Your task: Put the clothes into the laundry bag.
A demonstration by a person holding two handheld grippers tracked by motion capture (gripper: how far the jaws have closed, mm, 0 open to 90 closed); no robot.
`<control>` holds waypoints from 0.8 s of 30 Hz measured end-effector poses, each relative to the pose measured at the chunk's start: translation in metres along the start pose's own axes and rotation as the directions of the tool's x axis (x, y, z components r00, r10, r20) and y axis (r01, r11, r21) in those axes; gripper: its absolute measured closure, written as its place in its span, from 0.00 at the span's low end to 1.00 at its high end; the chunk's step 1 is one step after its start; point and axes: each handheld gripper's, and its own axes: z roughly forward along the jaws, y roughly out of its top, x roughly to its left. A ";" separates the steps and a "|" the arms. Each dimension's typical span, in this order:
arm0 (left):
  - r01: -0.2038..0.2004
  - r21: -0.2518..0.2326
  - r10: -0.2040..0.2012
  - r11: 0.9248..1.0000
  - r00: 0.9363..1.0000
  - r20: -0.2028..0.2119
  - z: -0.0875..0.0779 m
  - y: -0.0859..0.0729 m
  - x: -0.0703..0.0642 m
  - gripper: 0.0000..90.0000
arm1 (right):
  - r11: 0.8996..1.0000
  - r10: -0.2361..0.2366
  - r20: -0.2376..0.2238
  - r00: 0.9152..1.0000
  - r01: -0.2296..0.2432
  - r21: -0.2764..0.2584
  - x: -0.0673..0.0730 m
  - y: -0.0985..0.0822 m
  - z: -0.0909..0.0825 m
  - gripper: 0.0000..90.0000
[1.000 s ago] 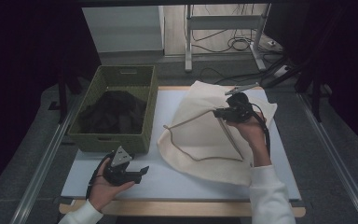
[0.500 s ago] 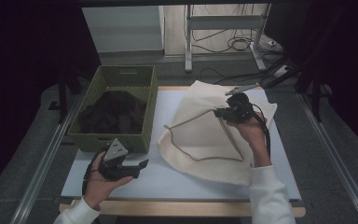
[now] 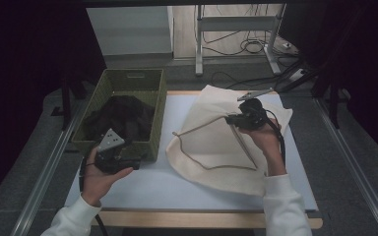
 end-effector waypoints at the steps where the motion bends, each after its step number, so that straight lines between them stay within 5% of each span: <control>1: -0.003 -0.002 0.003 1.000 1.000 -0.006 0.000 0.003 0.002 0.29 | 1.000 -0.001 -0.001 1.000 0.001 0.001 0.000 0.000 0.000 0.96; 24: 0.023 0.023 -0.023 0.999 1.000 -0.016 0.019 0.027 0.020 0.28 | 1.000 -0.006 -0.003 1.000 0.006 0.013 0.001 -0.001 0.004 0.96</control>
